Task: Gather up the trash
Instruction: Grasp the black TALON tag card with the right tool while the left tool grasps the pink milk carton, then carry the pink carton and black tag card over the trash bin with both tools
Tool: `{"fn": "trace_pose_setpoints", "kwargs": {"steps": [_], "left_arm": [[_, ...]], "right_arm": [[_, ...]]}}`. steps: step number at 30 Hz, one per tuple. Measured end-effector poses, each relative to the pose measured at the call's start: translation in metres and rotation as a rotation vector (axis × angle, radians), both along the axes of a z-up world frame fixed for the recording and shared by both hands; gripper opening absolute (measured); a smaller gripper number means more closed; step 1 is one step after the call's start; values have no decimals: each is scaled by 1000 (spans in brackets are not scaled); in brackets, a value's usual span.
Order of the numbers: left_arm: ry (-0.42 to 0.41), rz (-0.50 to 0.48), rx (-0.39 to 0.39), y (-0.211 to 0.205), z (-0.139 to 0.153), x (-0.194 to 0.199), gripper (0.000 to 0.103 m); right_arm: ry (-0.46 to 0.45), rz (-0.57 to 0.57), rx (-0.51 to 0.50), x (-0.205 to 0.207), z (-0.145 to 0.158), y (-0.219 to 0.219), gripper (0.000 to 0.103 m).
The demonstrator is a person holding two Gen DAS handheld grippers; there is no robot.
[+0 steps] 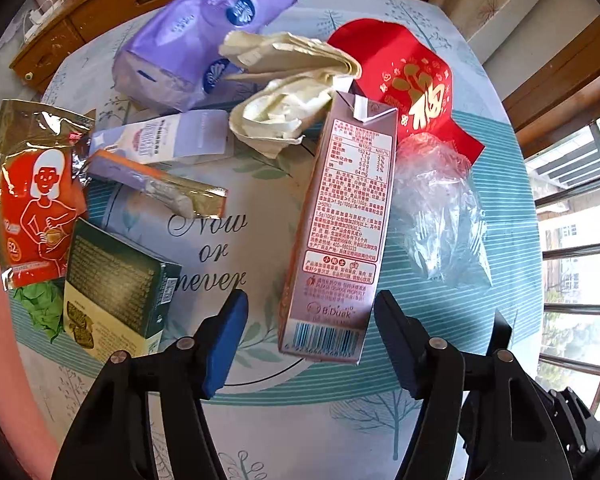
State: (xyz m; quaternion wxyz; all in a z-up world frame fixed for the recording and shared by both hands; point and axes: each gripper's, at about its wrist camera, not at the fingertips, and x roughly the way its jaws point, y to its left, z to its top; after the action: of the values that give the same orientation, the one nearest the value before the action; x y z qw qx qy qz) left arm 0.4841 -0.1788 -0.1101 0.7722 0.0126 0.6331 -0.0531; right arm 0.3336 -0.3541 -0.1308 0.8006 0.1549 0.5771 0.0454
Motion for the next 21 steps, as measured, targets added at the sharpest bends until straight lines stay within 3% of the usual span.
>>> {"fn": "trace_pose_setpoints", "kwargs": {"steps": [1,9,21], "left_arm": [[11,3,-8,0,-5,2,45],[-101,-28,-6,6,8,-29,42],[-210,1,-70,74,39,-172,41]], "right_arm": [[5,2,3,-2,-2,-2,60],[8,10,15,-14,-3,-8,60],[-15,62,12,-45,13,21,60]]}}
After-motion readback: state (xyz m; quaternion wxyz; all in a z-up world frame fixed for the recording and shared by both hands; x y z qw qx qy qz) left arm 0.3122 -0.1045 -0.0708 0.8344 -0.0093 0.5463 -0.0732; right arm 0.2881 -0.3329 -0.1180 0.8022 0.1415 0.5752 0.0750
